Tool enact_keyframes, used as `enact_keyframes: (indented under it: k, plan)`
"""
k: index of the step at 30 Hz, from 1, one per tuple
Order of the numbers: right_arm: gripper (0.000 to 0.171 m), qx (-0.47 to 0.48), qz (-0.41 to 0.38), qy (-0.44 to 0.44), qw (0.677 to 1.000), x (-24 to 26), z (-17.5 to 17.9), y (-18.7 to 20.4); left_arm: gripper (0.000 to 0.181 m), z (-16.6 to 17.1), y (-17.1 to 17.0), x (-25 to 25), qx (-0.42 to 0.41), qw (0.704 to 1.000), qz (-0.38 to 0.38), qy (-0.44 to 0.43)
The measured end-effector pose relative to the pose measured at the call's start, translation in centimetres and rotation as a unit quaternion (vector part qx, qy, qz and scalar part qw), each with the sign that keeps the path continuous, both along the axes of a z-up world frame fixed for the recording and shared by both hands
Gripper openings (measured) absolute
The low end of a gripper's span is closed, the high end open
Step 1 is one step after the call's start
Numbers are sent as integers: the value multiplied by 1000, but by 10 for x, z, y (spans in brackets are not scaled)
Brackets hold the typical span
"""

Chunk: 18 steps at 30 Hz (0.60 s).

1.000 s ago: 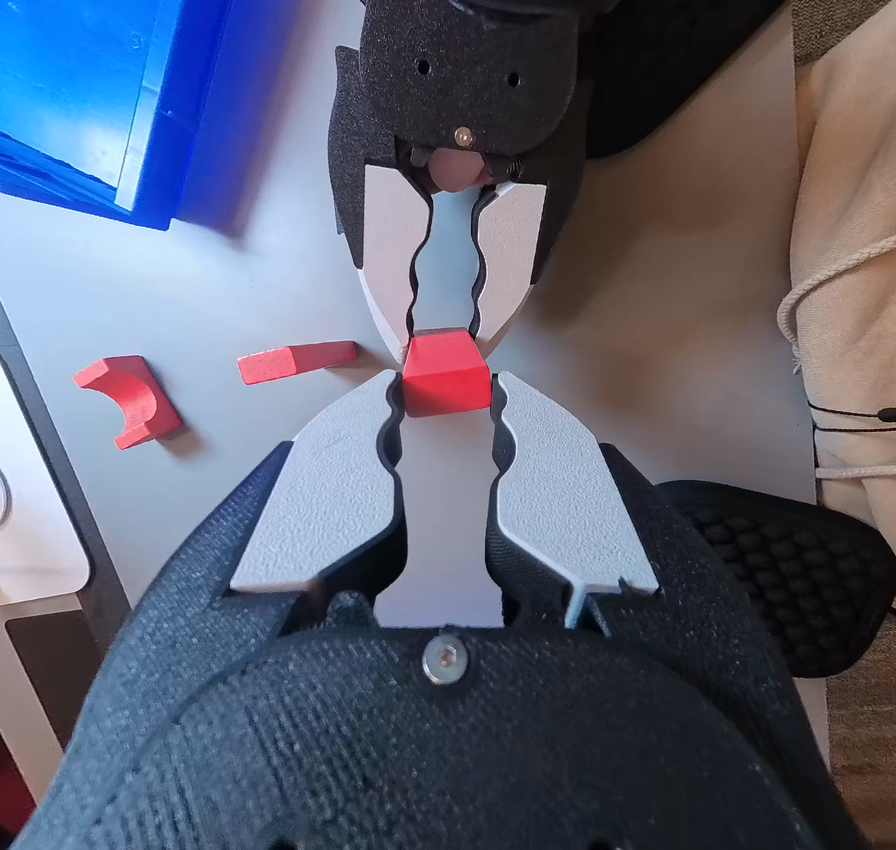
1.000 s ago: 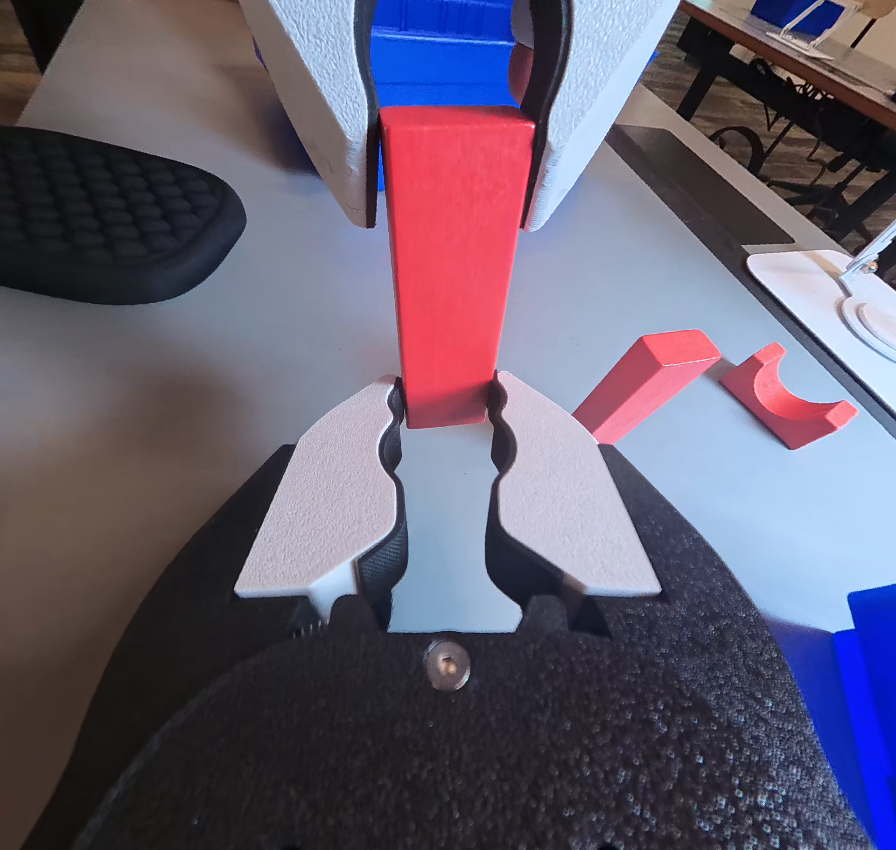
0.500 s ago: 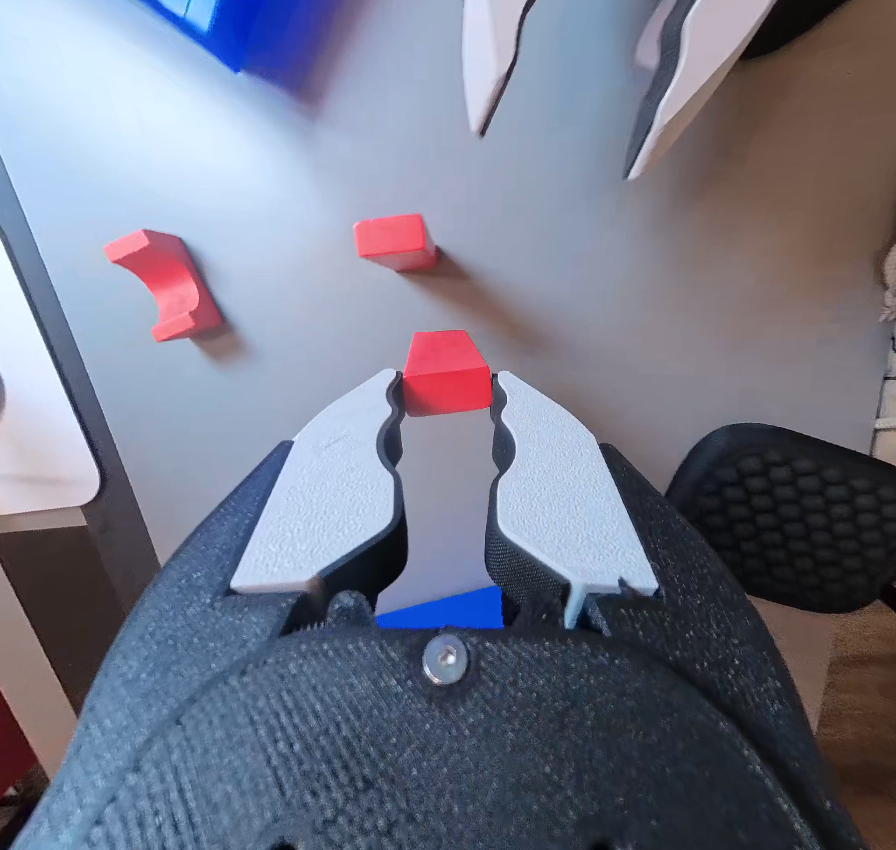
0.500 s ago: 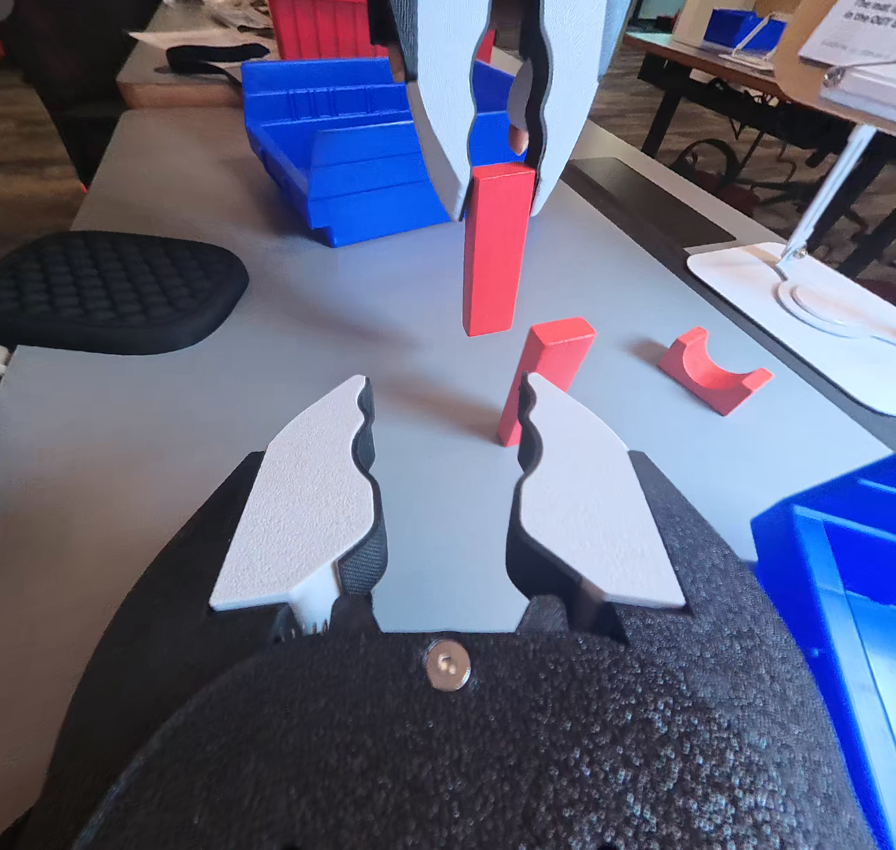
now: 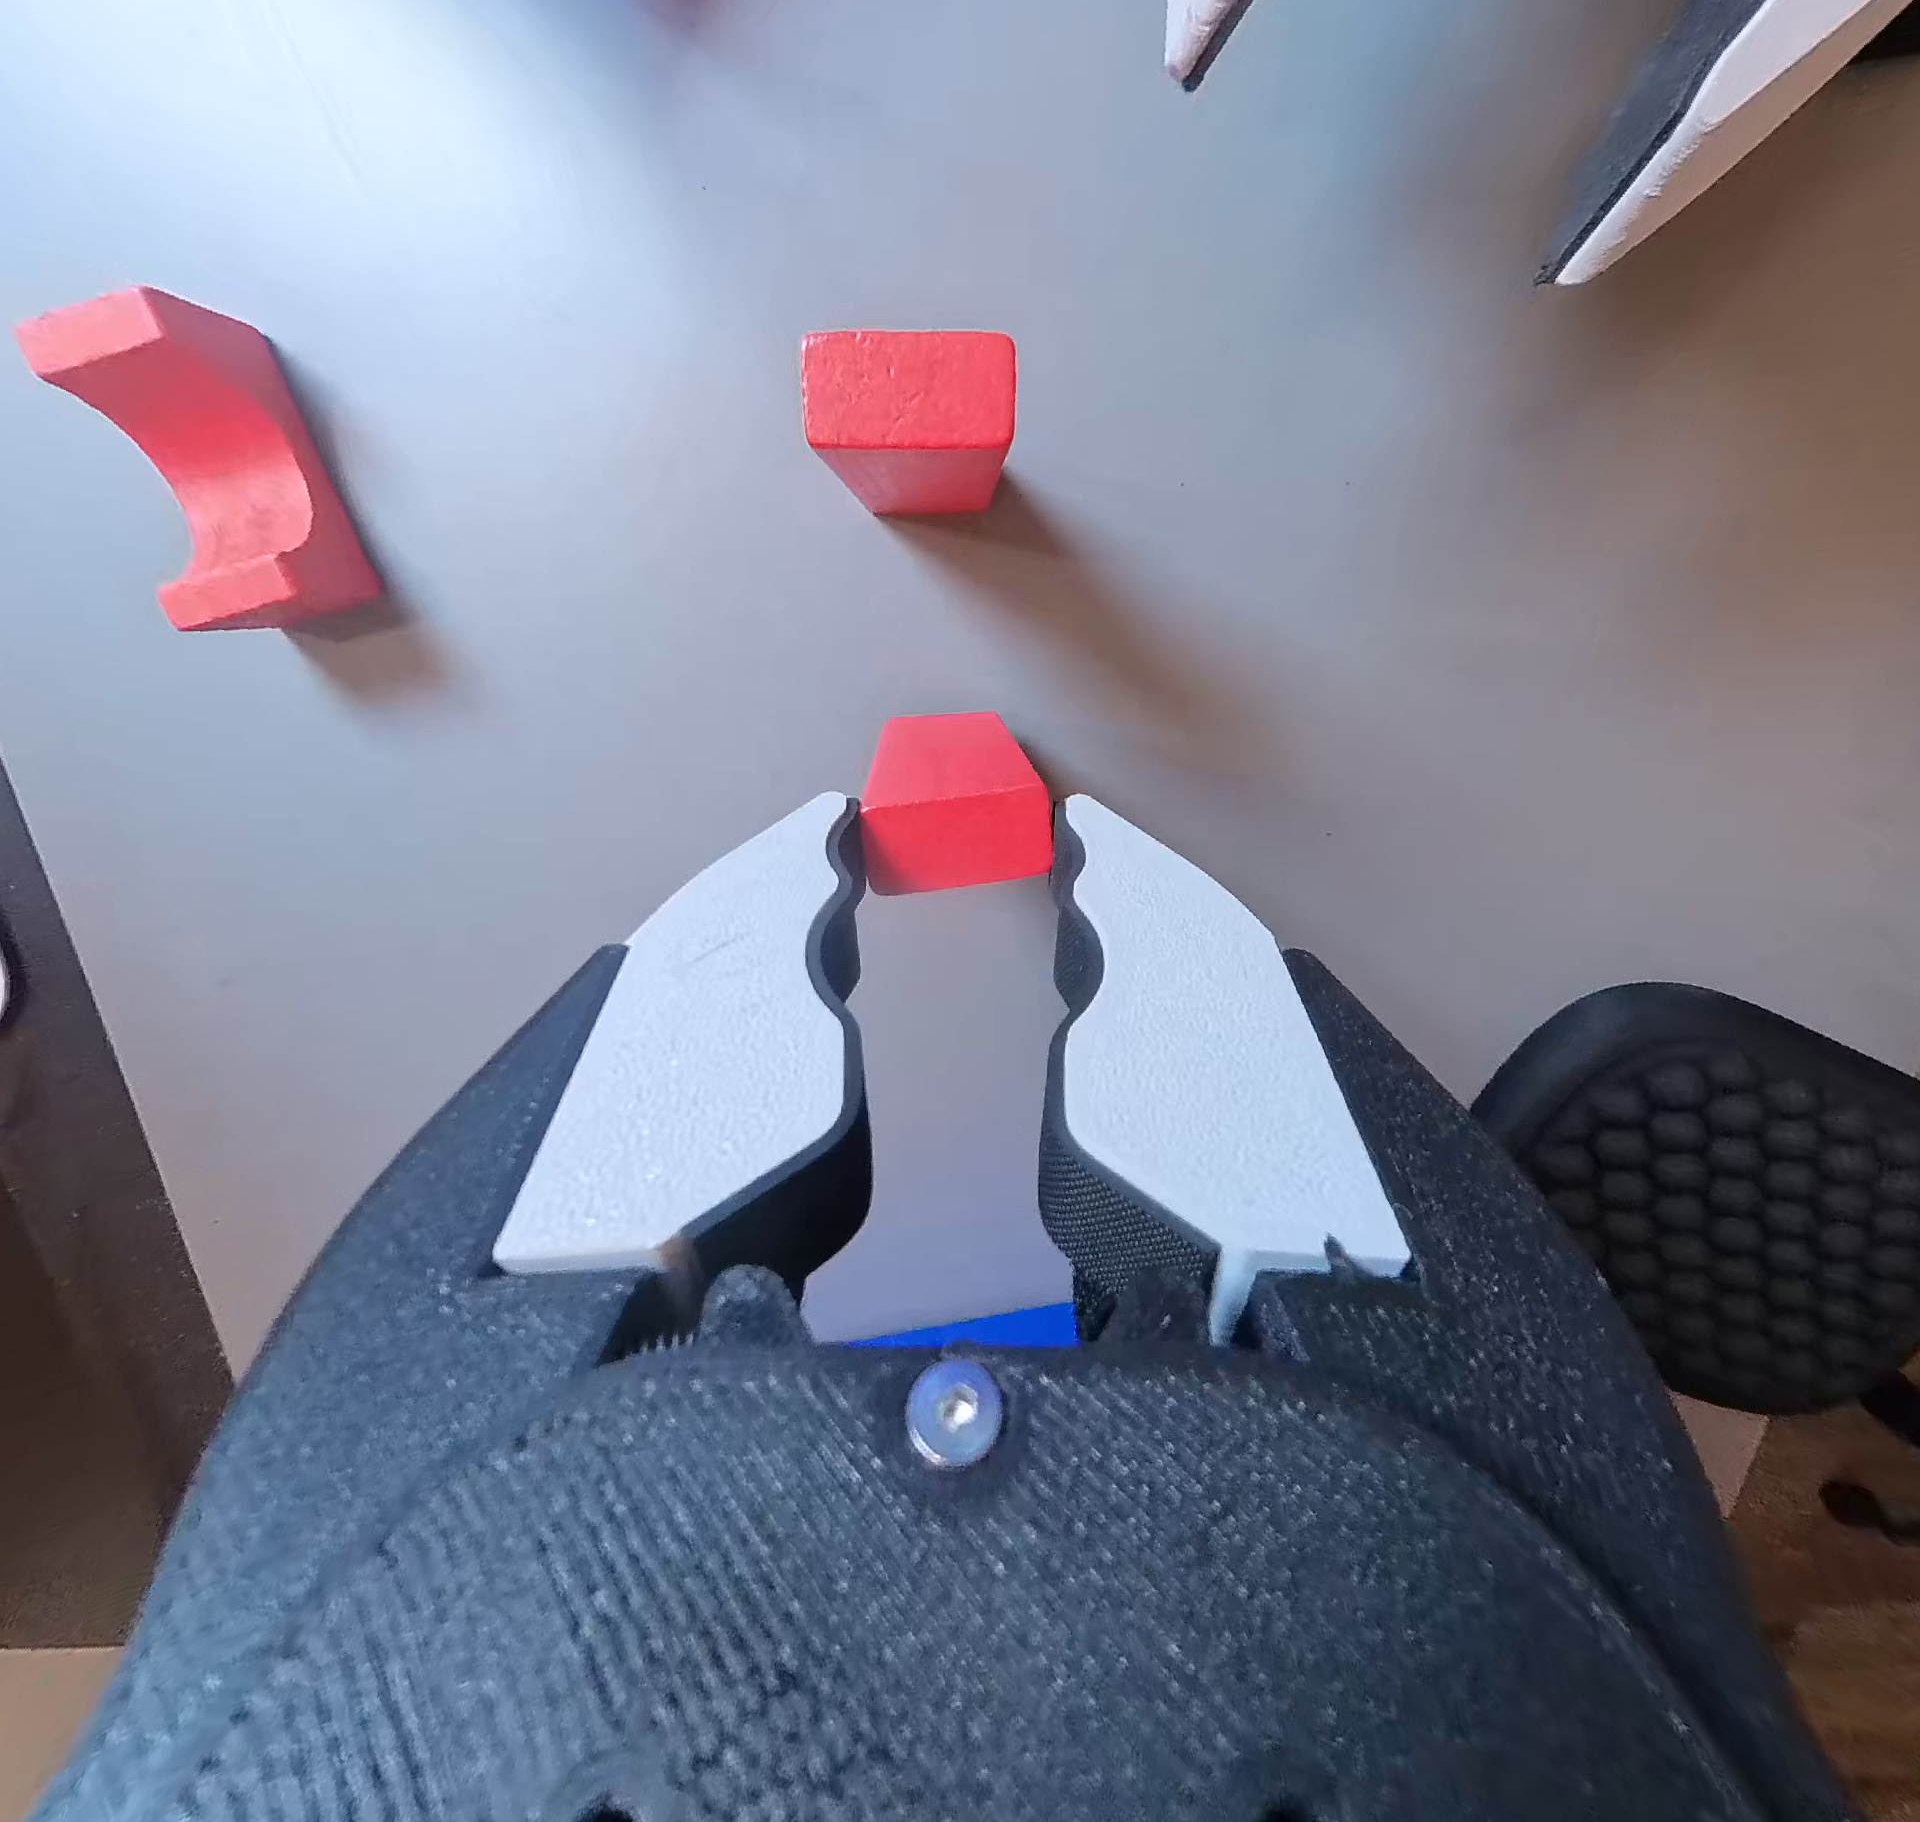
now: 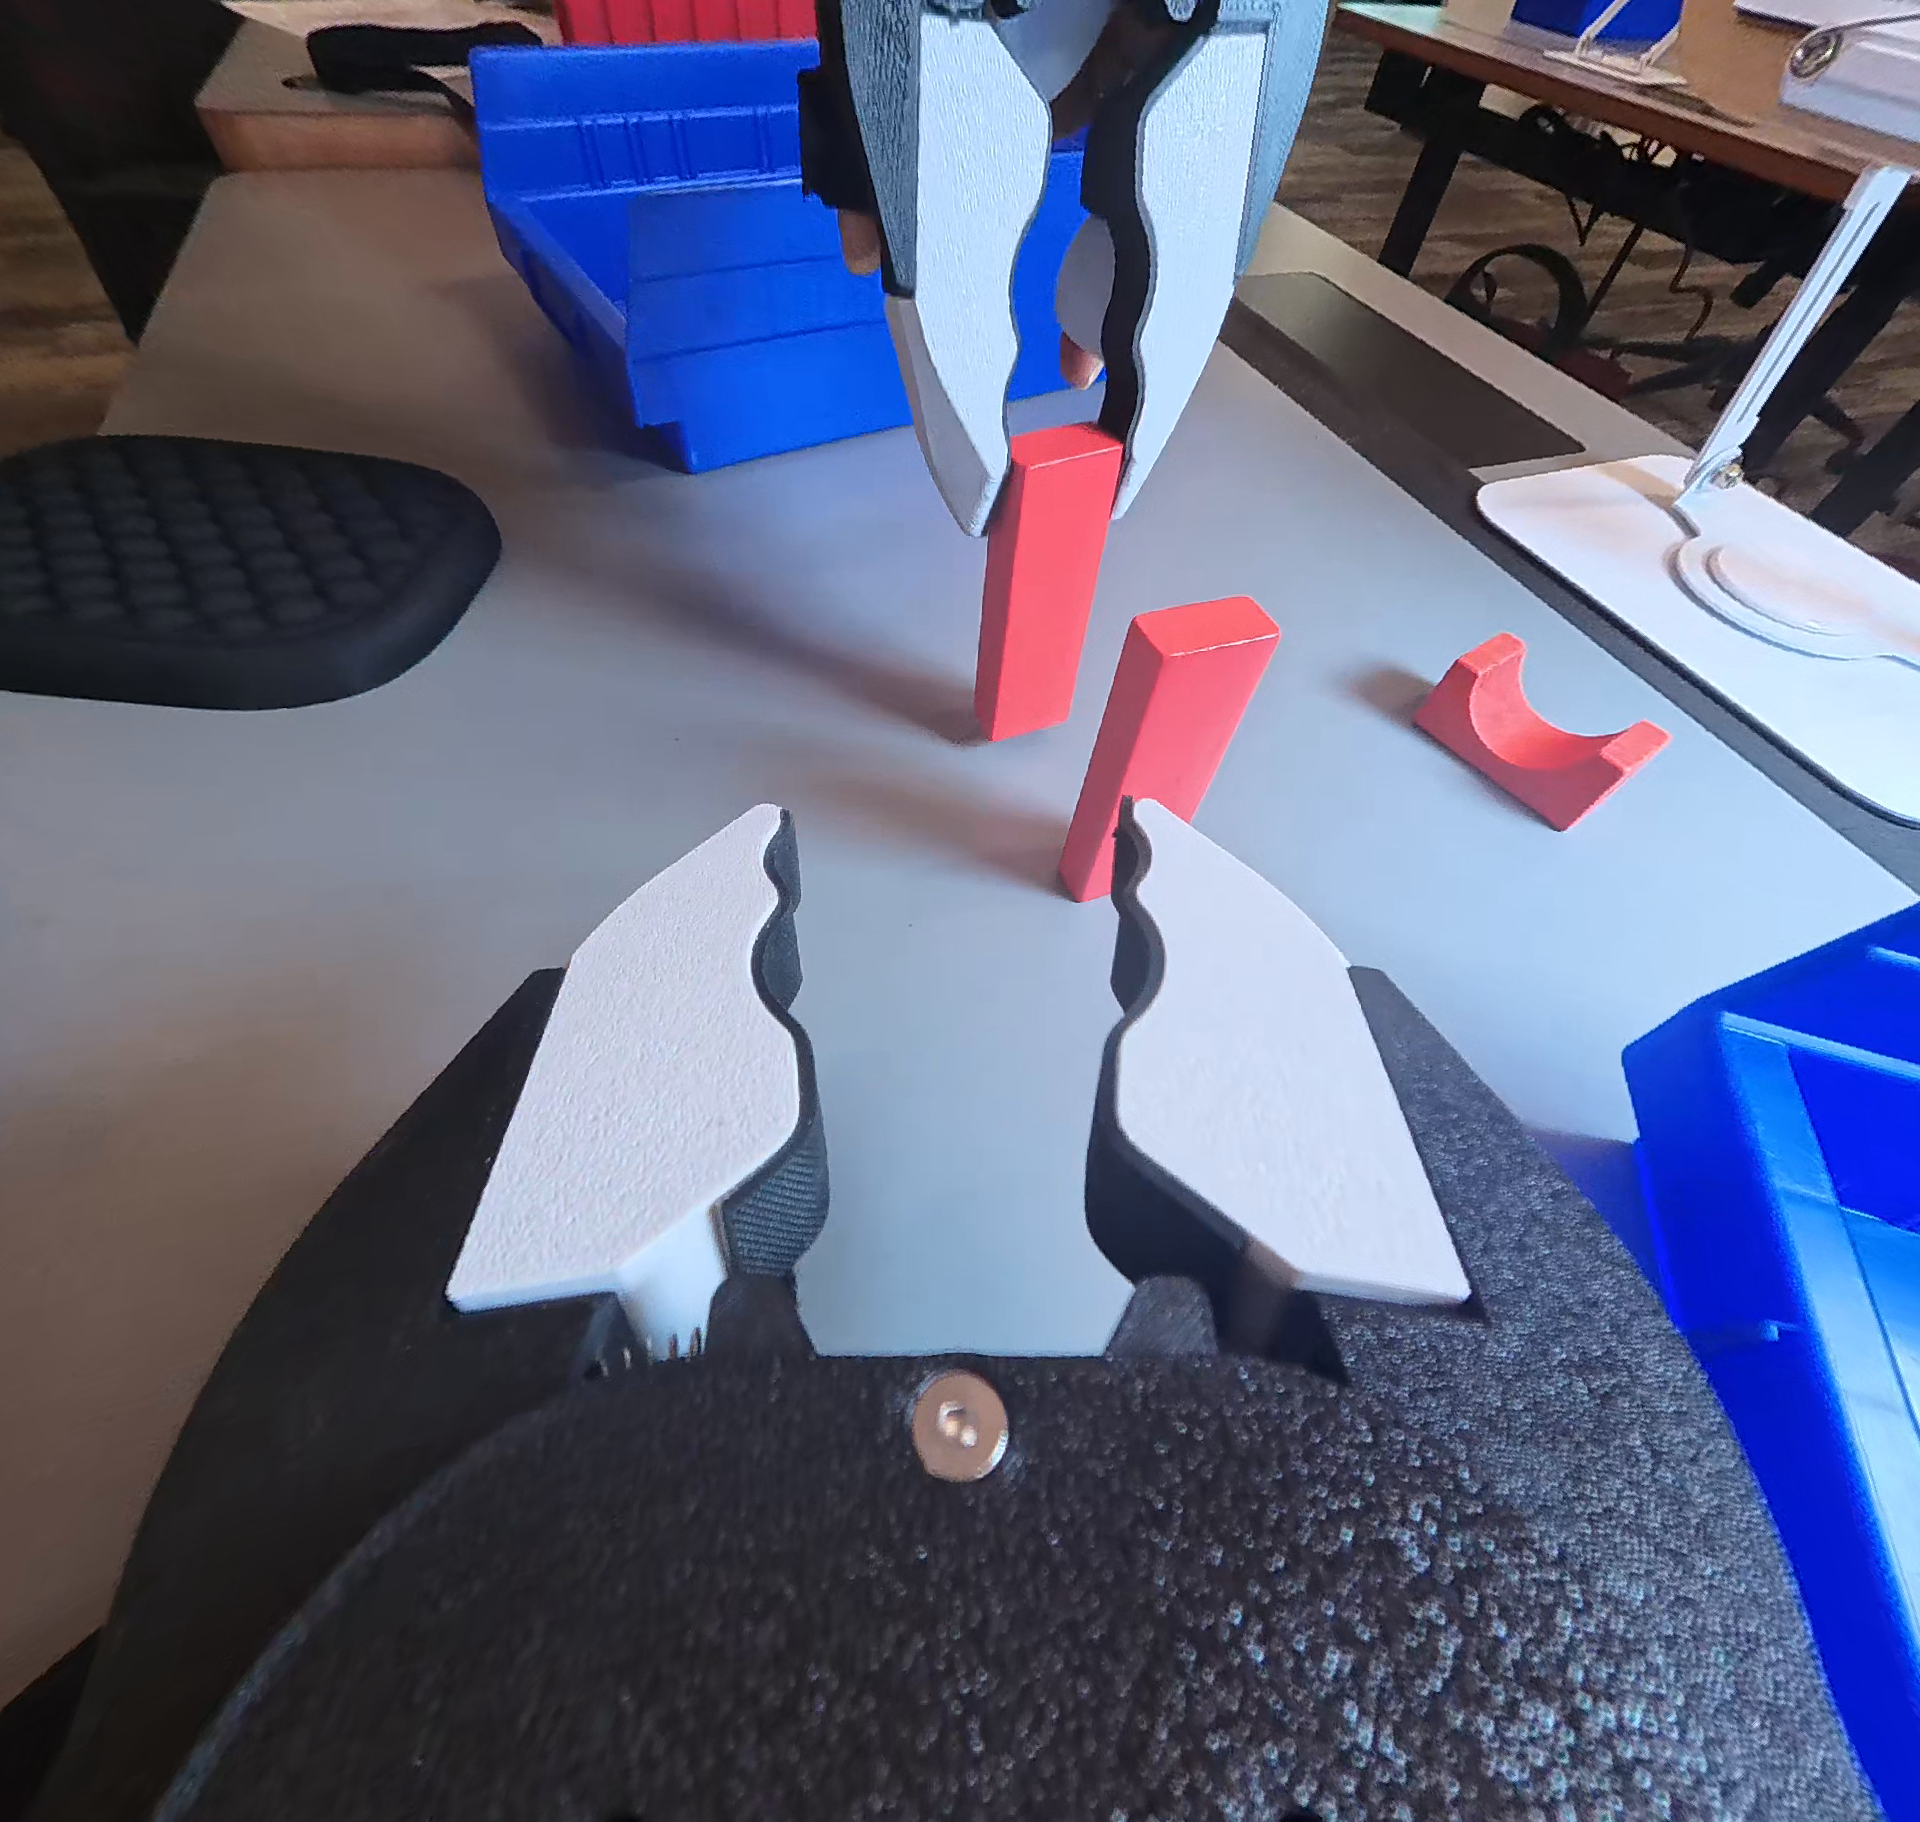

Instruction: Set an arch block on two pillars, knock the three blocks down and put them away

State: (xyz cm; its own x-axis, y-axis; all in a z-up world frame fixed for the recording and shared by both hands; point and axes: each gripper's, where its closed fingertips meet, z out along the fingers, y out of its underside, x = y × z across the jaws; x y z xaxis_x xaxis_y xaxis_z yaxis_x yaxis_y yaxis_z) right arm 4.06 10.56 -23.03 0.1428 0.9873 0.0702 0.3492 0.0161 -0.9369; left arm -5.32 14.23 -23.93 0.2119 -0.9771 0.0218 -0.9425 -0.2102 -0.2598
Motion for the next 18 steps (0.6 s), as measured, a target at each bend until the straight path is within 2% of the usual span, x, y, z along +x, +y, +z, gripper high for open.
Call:
enact_keyframes:
  k: [18]
  plan:
    - [58, 9, 4, -1, 1000, -2, 0, -3, 35, -8, -4, -1, -2, 1000, -9, 3]
